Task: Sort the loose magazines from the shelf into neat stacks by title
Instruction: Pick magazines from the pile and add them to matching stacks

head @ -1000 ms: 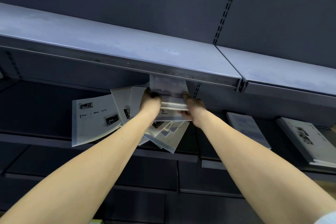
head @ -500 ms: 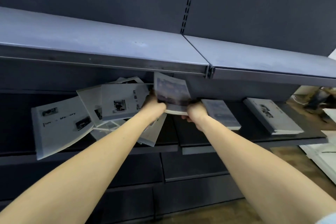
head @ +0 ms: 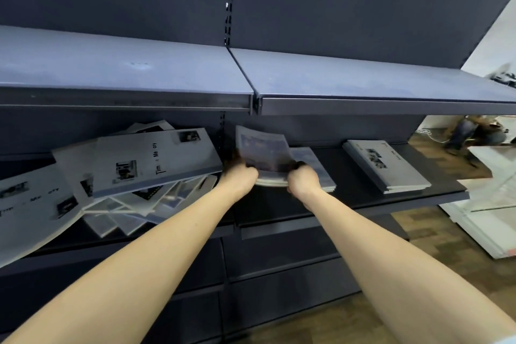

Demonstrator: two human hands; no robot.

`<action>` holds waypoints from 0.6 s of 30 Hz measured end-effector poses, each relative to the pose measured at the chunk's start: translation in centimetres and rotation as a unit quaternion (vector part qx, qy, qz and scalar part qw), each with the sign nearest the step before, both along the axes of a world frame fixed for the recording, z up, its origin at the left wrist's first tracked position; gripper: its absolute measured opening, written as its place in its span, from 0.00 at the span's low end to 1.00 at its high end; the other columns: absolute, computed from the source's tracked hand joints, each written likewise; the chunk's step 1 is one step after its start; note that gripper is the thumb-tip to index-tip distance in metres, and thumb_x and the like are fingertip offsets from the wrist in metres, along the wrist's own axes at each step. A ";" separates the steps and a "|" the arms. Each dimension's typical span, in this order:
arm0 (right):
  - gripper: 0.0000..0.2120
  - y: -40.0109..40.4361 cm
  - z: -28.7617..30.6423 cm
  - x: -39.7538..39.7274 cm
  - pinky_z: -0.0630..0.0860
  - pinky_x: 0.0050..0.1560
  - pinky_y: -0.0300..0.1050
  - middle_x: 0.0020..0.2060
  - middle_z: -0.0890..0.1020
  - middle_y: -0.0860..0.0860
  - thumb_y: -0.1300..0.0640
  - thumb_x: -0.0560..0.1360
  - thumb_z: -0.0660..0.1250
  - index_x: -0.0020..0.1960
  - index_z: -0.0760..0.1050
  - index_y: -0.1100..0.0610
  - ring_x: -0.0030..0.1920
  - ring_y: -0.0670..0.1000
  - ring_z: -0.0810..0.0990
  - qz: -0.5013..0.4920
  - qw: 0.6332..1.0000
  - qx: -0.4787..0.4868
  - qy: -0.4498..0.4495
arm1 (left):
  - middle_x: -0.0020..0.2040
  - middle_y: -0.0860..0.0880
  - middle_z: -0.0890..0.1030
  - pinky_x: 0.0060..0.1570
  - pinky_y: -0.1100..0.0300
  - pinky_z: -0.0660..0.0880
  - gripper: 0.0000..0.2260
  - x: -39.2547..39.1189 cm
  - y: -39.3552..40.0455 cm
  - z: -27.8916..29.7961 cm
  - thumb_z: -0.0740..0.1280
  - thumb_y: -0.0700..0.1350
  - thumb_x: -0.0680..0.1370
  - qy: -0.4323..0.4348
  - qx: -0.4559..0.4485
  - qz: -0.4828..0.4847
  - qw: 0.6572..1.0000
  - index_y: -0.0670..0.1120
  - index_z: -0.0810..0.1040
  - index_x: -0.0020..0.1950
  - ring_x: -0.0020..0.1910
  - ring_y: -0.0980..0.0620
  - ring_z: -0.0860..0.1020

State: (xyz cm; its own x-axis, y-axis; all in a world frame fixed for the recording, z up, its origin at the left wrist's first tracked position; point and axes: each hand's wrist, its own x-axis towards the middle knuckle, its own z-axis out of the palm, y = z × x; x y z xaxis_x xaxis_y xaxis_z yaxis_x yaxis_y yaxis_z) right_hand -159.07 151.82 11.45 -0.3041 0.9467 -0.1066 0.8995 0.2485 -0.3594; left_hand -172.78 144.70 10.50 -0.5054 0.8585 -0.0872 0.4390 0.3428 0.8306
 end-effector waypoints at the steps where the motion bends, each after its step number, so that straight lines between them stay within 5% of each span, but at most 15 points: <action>1: 0.15 0.8 -0.4 0.8 0.74 0.58 0.48 0.65 0.75 0.62 0.65 0.82 0.57 0.66 0.73 0.67 0.63 0.61 0.75 0.003 1.000 0.002 -0.011 | 0.61 0.44 0.75 0.49 0.57 0.72 0.18 0.6 0.5 -0.3 0.62 0.45 0.79 0.006 -0.006 -0.013 1.000 0.48 0.69 0.69 0.55 0.46 0.76; 4: 0.14 2.4 -0.8 3.4 0.74 0.57 0.45 0.65 0.75 0.60 0.63 0.82 0.57 0.66 0.73 0.65 0.63 0.58 0.75 0.007 1.000 0.008 0.022 | 0.62 0.46 0.76 0.56 0.55 0.73 0.18 2.4 2.0 -0.7 0.63 0.49 0.80 0.017 -0.022 -0.044 0.999 0.49 0.69 0.70 0.58 0.47 0.76; 11: 0.15 7.1 -2.0 7.7 0.75 0.56 0.46 0.65 0.74 0.60 0.63 0.82 0.57 0.66 0.73 0.63 0.63 0.58 0.75 -0.002 0.999 -0.014 0.043 | 0.56 0.45 0.78 0.46 0.60 0.69 0.13 7.9 5.9 -1.5 0.62 0.45 0.81 0.067 -0.015 -0.026 0.997 0.48 0.72 0.66 0.48 0.51 0.74; 18: 0.17 10.3 -3.3 11.5 0.71 0.61 0.45 0.67 0.73 0.61 0.63 0.83 0.55 0.70 0.69 0.65 0.66 0.59 0.73 0.034 0.999 -0.016 0.007 | 0.57 0.44 0.80 0.47 0.59 0.72 0.14 12.2 9.2 -3.4 0.63 0.44 0.80 0.062 -0.011 0.016 0.998 0.47 0.73 0.66 0.49 0.51 0.76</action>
State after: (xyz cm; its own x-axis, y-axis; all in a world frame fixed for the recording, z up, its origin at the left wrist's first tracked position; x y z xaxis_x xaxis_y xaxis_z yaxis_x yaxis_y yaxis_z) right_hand -147.53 162.14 8.11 -0.3689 0.9200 -0.1320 0.8760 0.2967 -0.3802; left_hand -160.57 153.89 7.13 -0.5408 0.8402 -0.0404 0.5260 0.3752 0.7633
